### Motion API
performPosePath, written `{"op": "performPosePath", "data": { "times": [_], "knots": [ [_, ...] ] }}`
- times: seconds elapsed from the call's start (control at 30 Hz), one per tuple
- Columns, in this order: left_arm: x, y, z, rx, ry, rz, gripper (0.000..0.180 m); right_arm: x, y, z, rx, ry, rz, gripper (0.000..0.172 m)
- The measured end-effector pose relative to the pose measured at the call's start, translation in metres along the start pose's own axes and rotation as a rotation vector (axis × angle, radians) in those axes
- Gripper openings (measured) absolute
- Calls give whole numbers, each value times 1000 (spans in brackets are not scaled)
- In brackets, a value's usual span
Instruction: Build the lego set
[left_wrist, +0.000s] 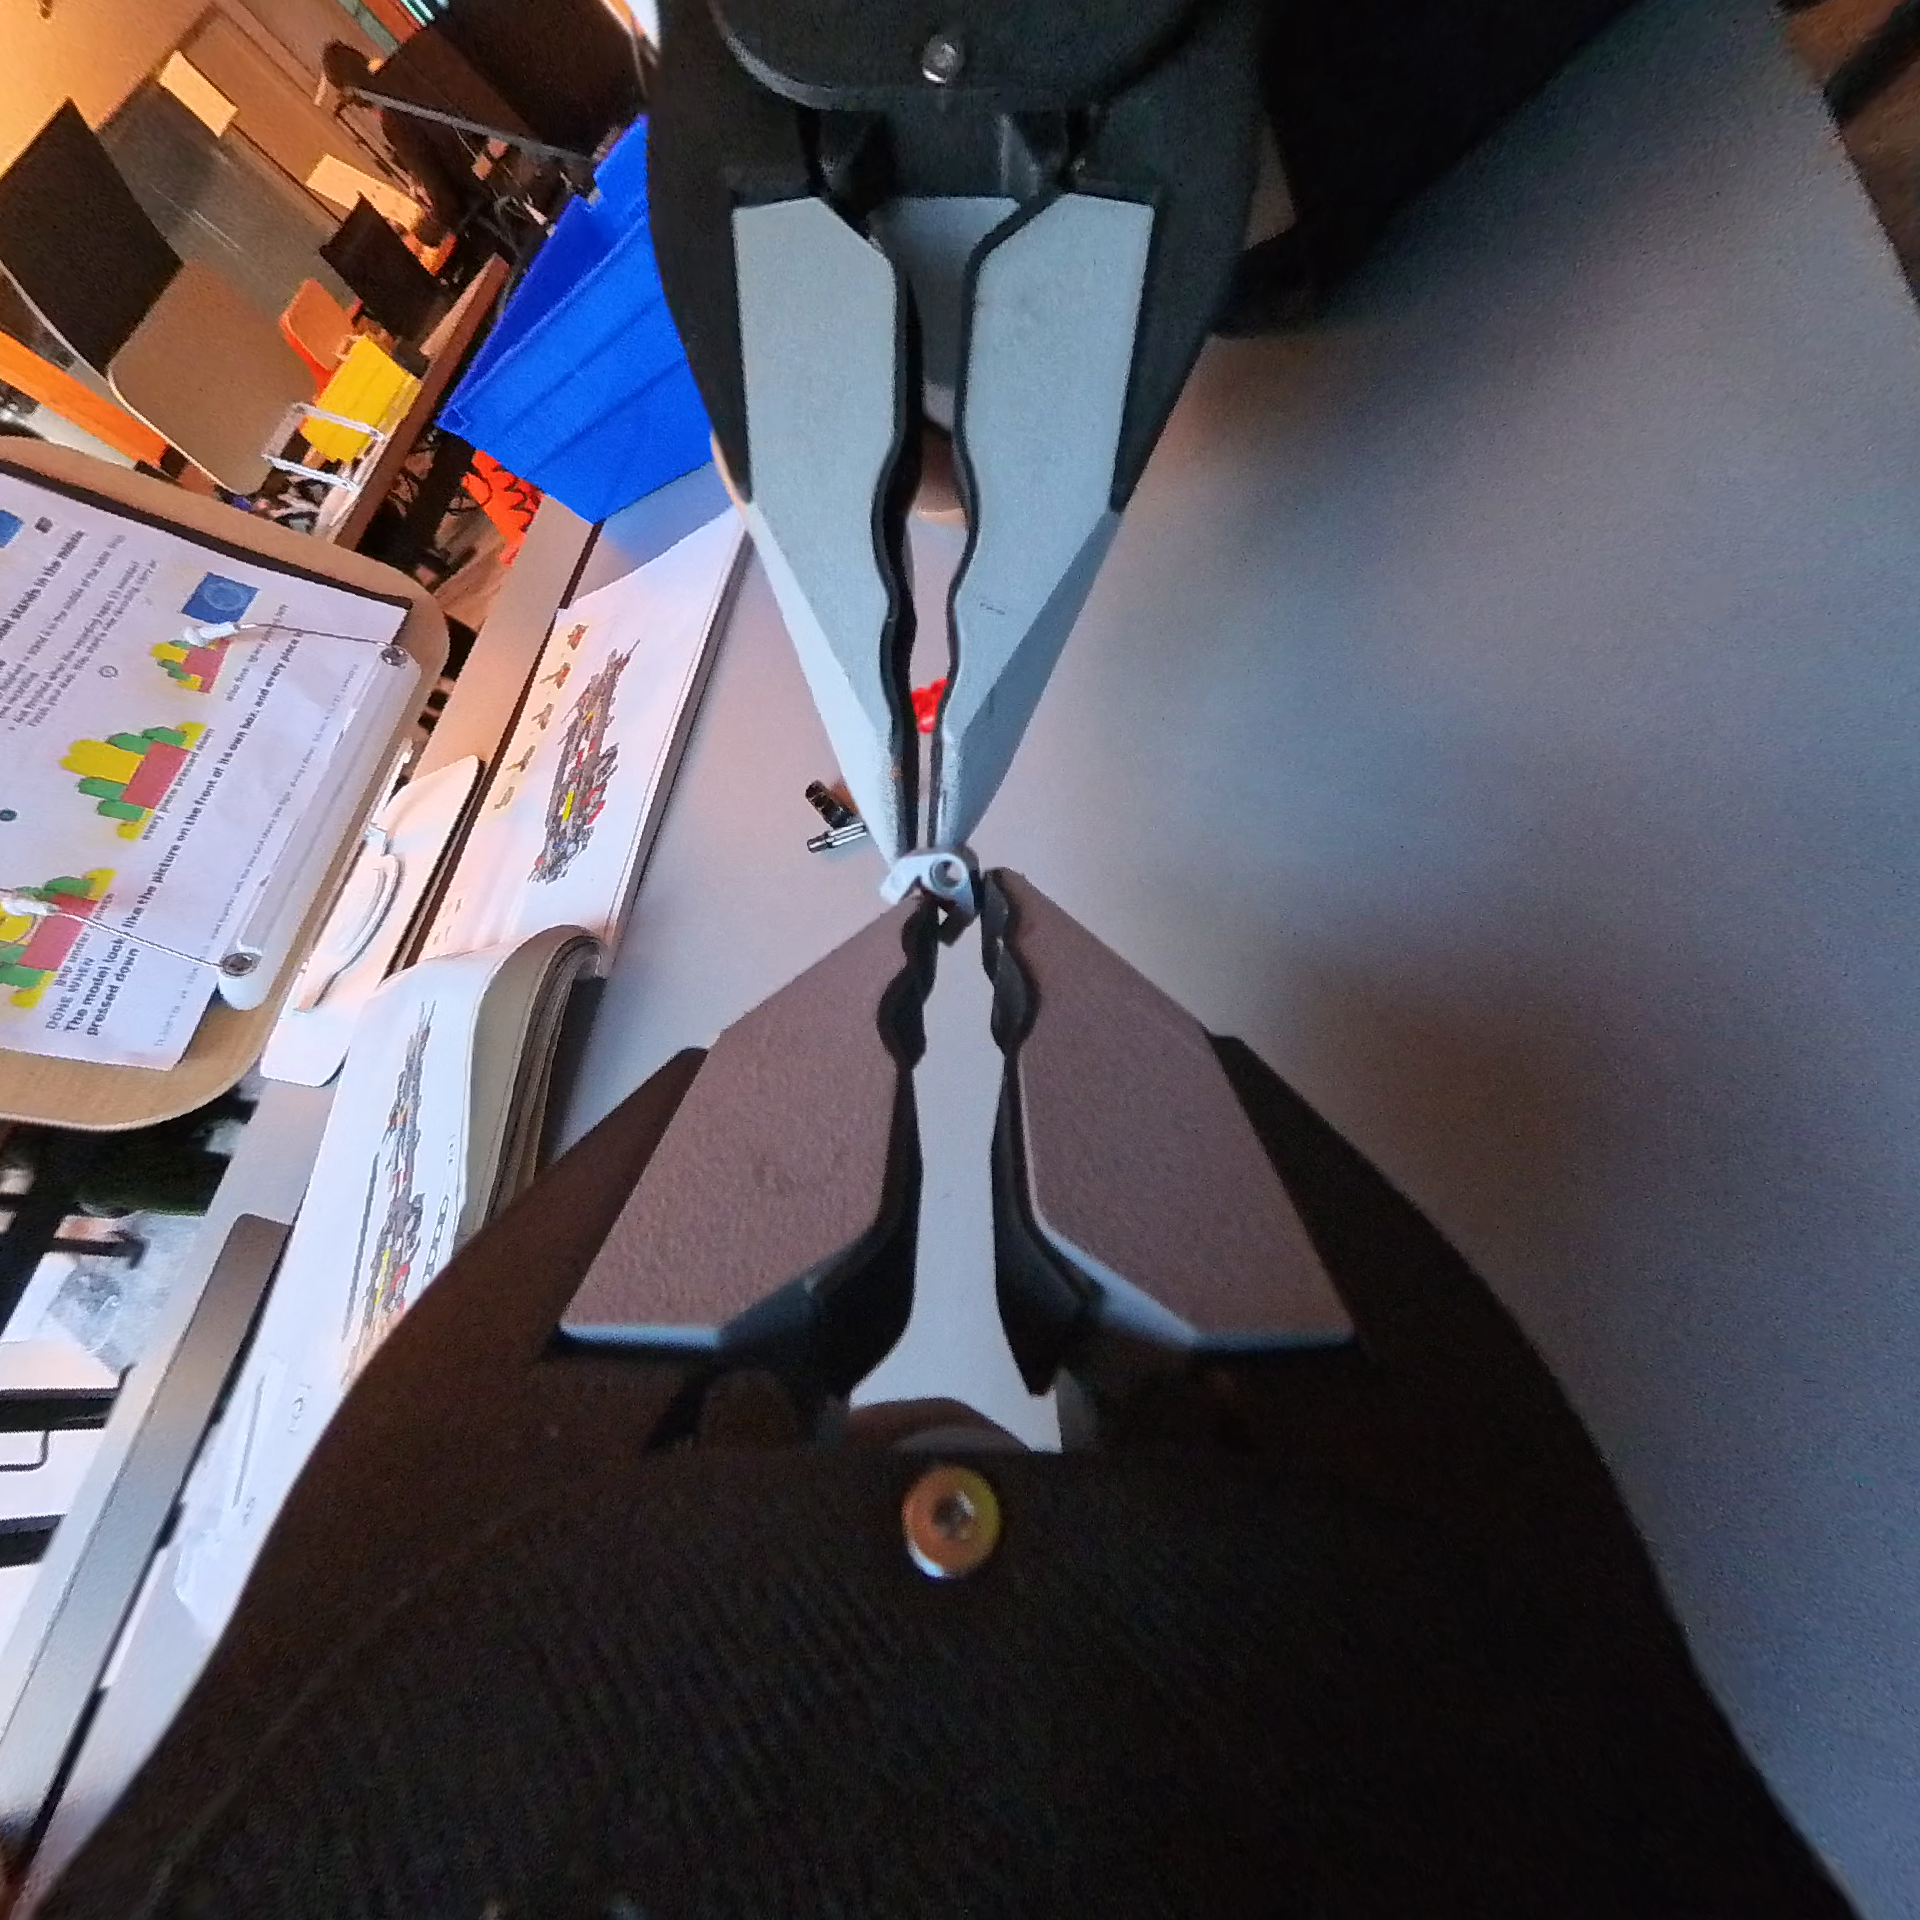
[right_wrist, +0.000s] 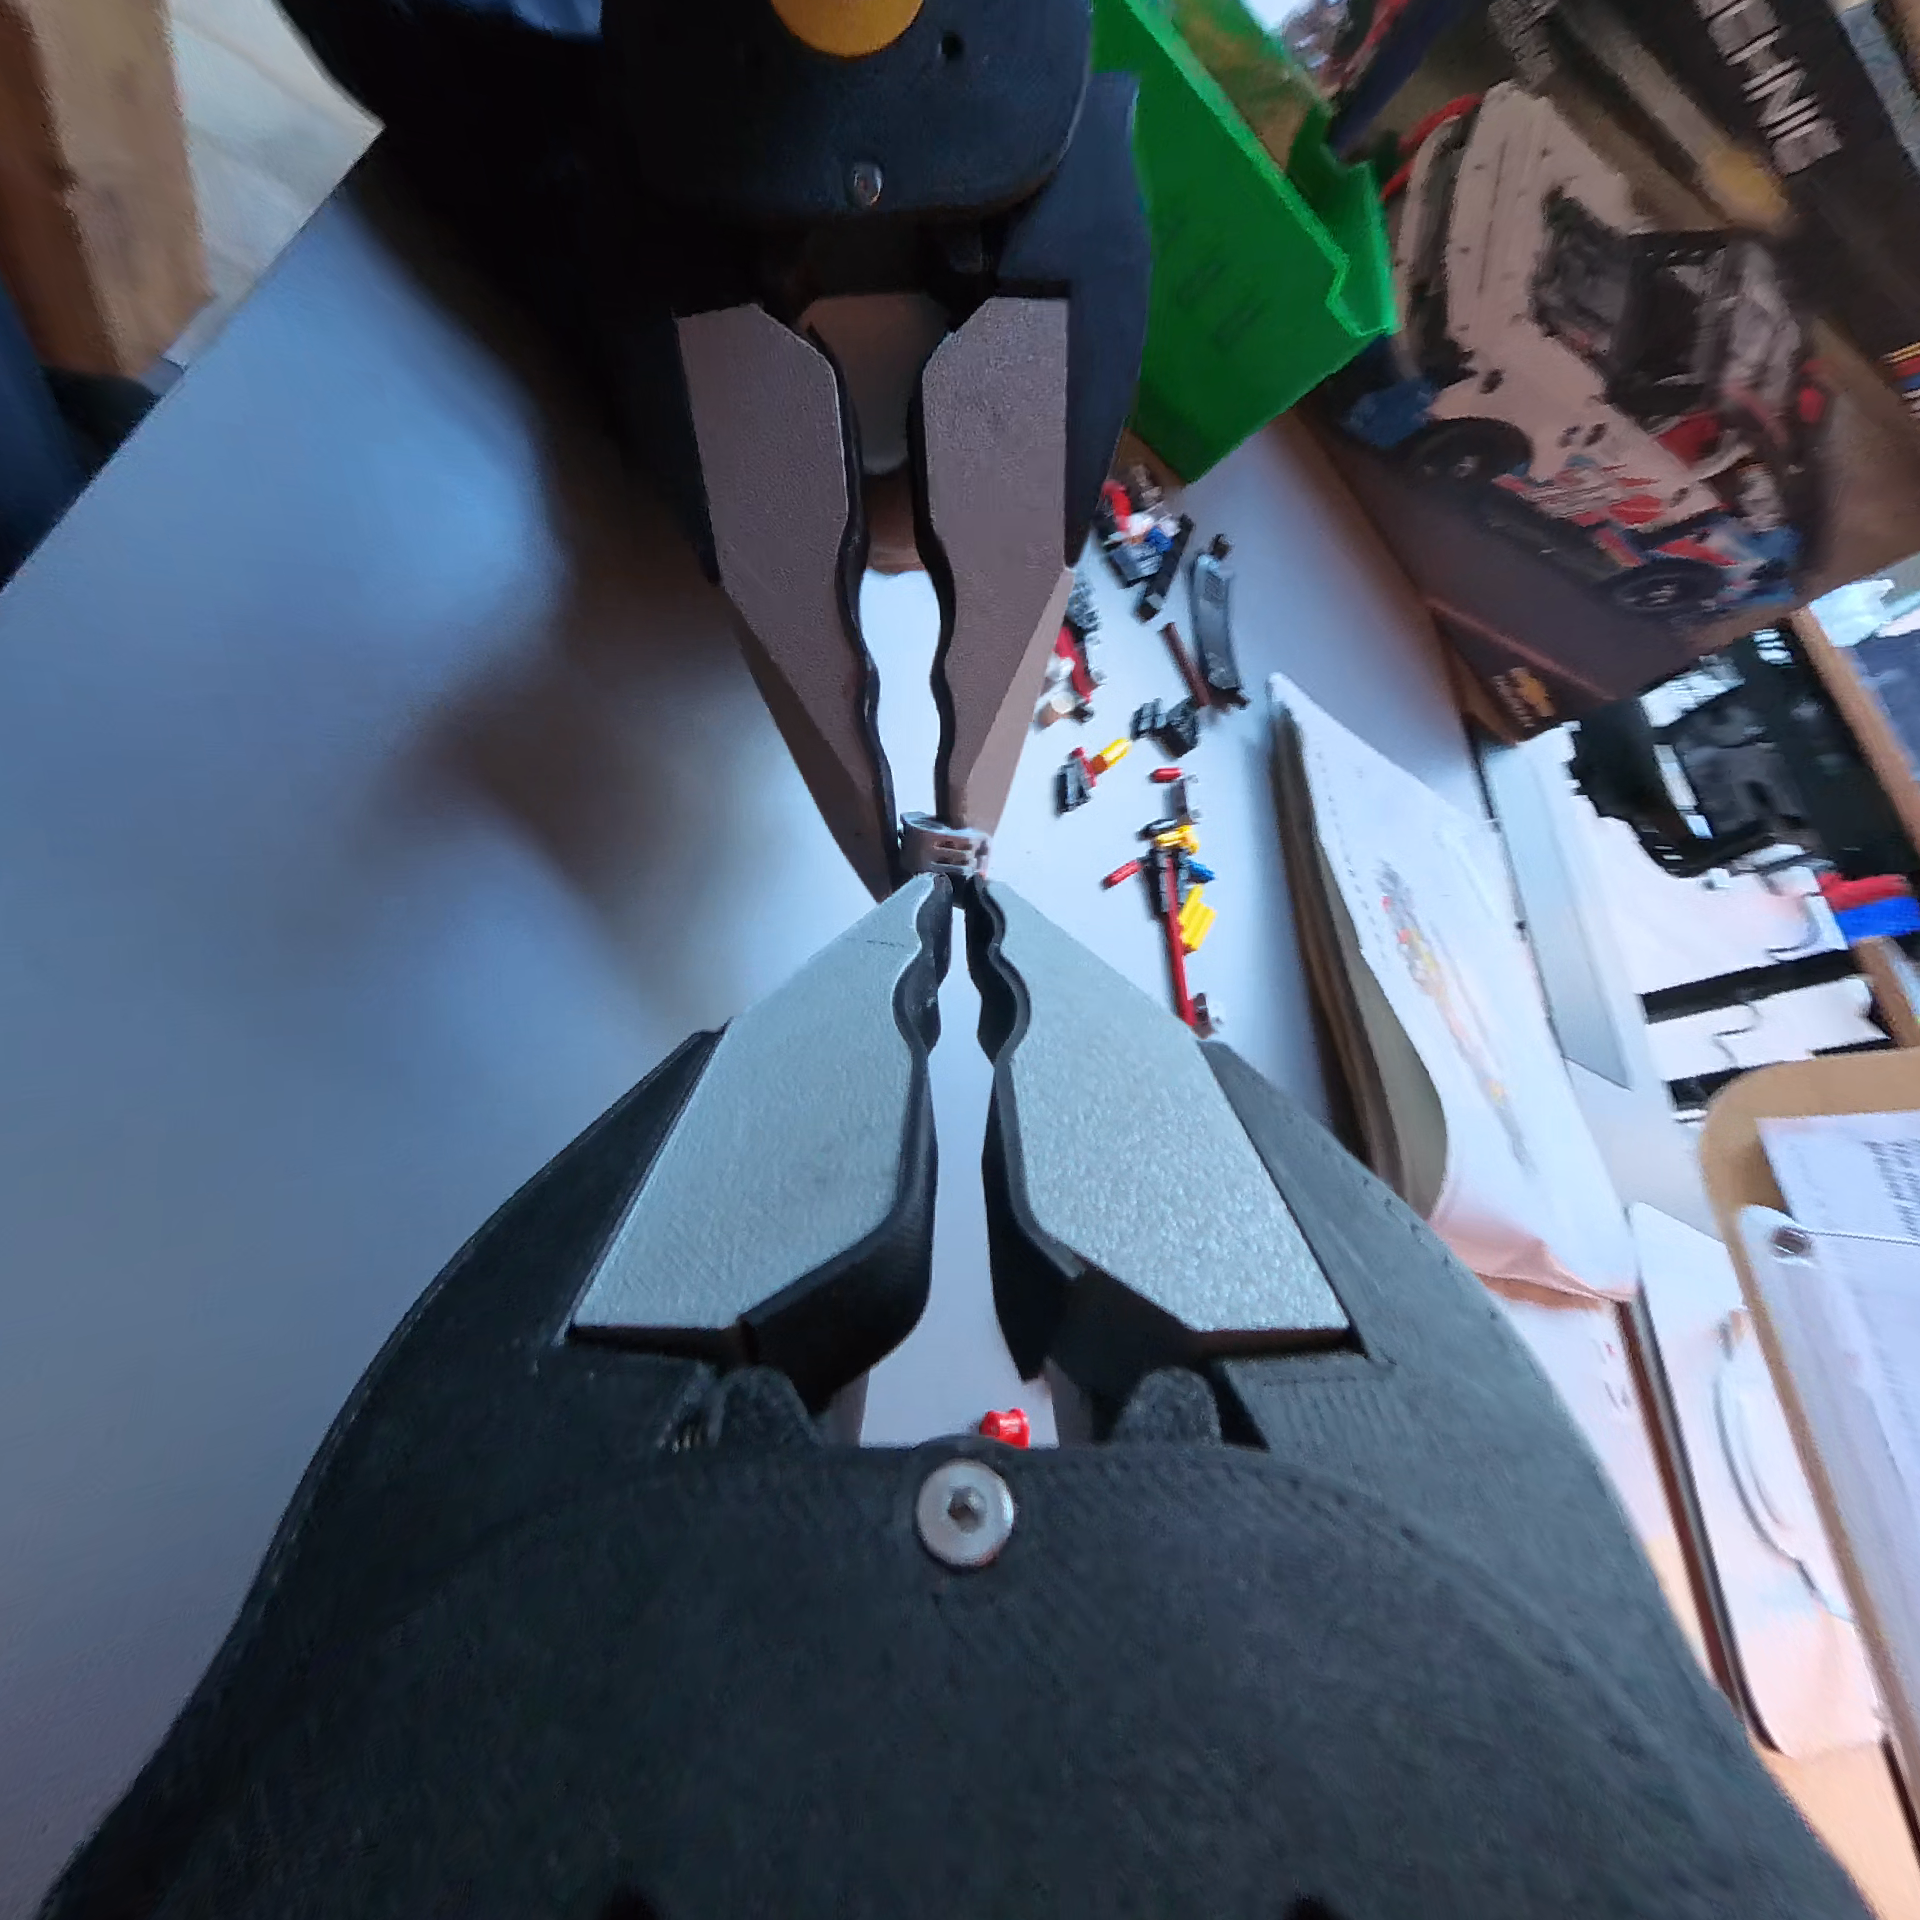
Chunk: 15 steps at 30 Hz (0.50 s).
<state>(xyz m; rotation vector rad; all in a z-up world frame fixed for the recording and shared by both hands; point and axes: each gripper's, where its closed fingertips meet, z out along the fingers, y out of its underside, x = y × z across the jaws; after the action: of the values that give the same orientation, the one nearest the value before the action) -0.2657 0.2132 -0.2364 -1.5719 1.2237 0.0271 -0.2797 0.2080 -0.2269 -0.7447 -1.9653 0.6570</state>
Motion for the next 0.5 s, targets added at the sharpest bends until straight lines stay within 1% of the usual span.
{"op": "performPosePath", "data": {
  "times": [0.33, 0.5],
  "knots": [
    [15, 11, 7, -95, 30, 108, 3, -14, 11, 5, -46, -124, -5, 0],
    [35, 25, 15, -191, 94, 242, 3, -35, 24, 10, -103, -212, -21, 0]
  ]
}}
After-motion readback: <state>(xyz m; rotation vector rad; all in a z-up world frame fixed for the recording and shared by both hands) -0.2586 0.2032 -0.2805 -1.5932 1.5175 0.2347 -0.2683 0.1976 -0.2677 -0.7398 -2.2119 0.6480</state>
